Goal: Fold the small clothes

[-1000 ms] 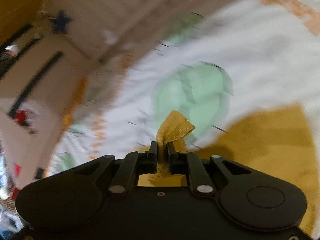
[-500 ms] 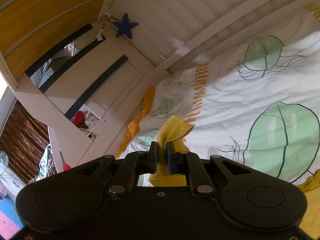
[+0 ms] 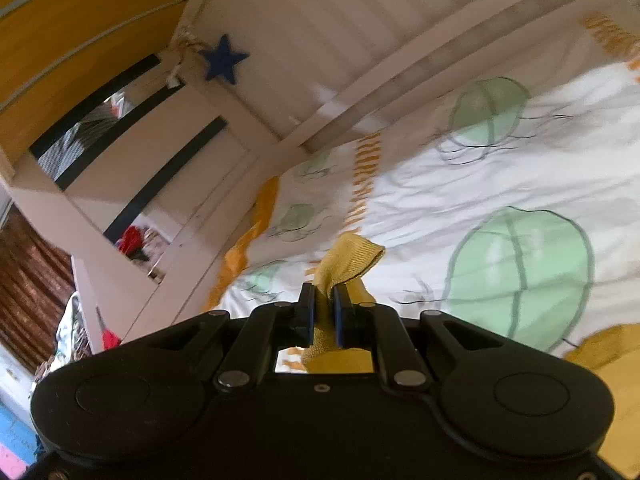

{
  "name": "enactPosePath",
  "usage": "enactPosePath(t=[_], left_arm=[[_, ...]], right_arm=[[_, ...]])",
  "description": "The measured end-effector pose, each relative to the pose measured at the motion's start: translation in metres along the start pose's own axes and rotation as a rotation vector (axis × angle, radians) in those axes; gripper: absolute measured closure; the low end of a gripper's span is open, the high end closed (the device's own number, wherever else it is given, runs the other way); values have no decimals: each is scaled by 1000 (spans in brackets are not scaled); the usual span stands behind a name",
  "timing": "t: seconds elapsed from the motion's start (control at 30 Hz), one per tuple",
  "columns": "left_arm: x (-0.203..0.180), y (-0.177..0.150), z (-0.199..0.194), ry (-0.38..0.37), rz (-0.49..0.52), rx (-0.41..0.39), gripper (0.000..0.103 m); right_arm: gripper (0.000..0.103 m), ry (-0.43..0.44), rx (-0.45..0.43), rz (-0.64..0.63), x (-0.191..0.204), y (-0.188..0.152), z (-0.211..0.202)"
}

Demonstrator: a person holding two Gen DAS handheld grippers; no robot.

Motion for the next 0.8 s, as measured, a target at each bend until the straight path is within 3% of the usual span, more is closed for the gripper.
enactPosePath(t=[0.27,0.57,0.8], left_arm=[[6,-19,-22,-2,-13,64,39],[11,-22,-22,-4,-39,75,37],[10,-22,-22,-5,-35,79,36]], right_arm=[[85,-154,-14,40,-78,-15,-41],[85,-352,33,102,-172,-65,-65],[85,-459,53,85,-207,-90,-71]])
Point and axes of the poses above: each gripper's, at about its wrist camera, not at the fingertips, and z roughly the way its jaws point, x to its left, y to its top, the point moved 7 cm from there along z, roughly the way its jaws point, and after that the axes turned 4 degrees about -x, right-handed, at the moved point
